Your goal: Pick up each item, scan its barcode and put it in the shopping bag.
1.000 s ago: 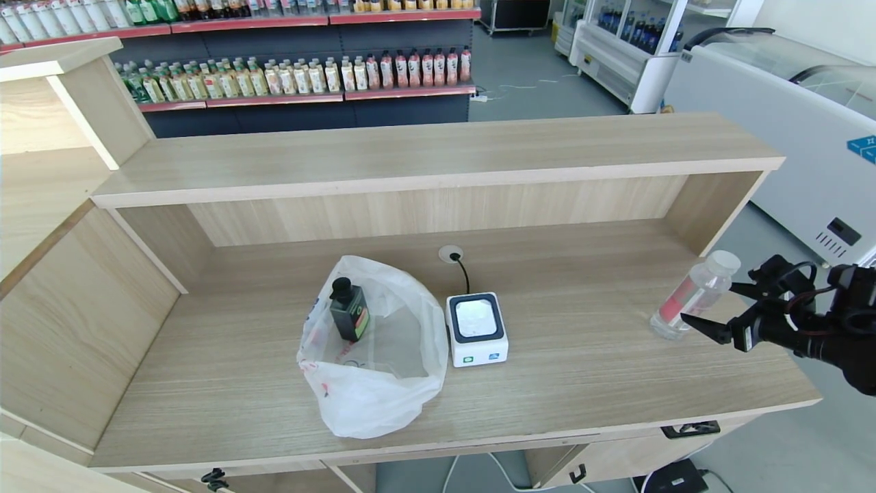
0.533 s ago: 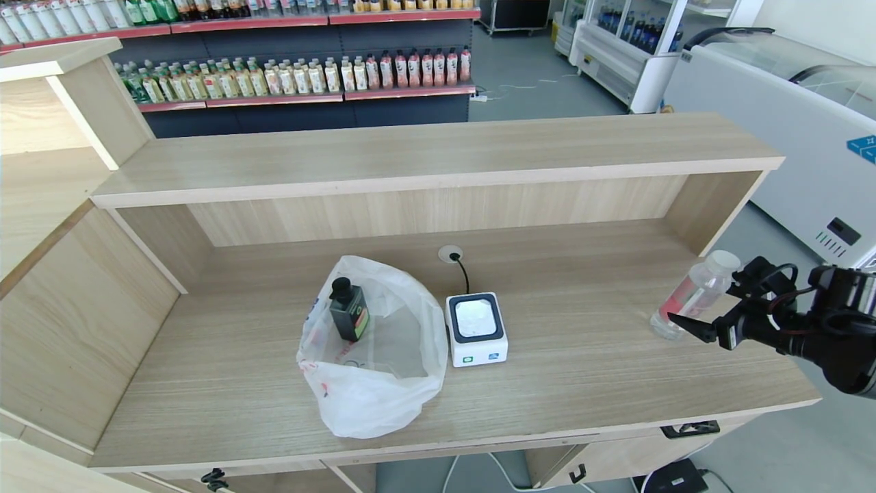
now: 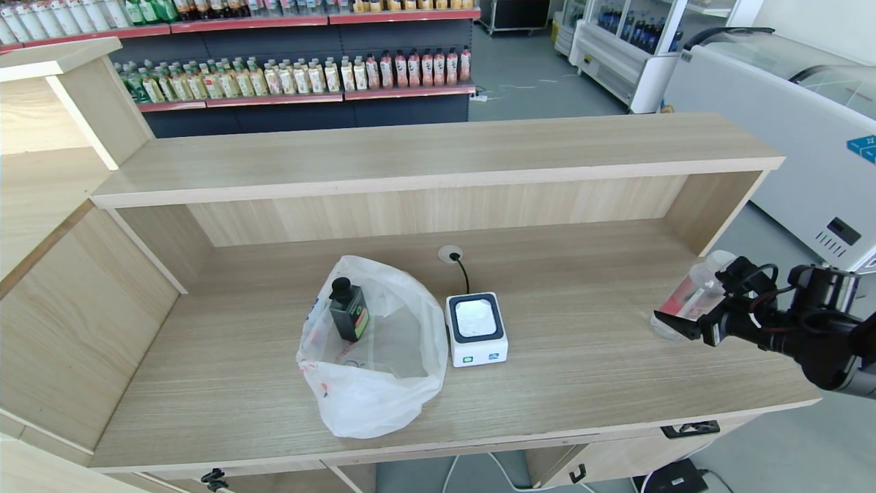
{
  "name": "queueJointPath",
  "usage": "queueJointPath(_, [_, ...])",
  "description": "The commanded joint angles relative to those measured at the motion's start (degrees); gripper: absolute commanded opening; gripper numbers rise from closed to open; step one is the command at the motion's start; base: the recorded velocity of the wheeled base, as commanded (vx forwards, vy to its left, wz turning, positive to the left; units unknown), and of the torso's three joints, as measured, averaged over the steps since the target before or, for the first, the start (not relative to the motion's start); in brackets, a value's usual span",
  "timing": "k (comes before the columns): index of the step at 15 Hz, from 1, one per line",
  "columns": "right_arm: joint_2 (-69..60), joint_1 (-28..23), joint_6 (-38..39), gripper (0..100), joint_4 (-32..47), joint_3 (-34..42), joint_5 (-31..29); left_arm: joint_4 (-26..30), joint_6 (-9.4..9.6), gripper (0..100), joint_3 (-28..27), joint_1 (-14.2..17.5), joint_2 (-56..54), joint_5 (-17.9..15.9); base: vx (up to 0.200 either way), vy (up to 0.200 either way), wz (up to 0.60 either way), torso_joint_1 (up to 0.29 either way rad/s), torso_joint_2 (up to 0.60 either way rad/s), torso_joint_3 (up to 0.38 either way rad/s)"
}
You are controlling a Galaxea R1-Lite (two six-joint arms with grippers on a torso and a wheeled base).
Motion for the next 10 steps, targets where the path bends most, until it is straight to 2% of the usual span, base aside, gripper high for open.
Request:
queueJointPath(1, [0.82,0.44,0.06,100,-0.22,-1.0,0.05,0.0,-0.02,100,0.0,0.02,-0.02,0.03,0.0,0.0,0.0,0.0,0.0,0.0])
queueJointPath(8, [3.28,2.11,0.41,100,-2.07,-2.76,-0.04,0.0,-0.02,100,0.0,0.02,-0.02,0.03,0.0,0.0,0.0,0.0,0.0,0.0])
queueJointPath(9, [3.46,2.11,0.5,0,-2.33,-2.94,-0.04,0.0,-0.02,100,0.0,0.02,-0.02,0.03,0.0,0.0,0.0,0.0,0.0,0.0])
queueJointPath(10, [3.54,2.2,0.94,0,-2.33,-3.11,-0.04,0.0,-0.02,100,0.0,0.02,-0.02,0.03,0.0,0.0,0.0,0.0,0.0,0.0])
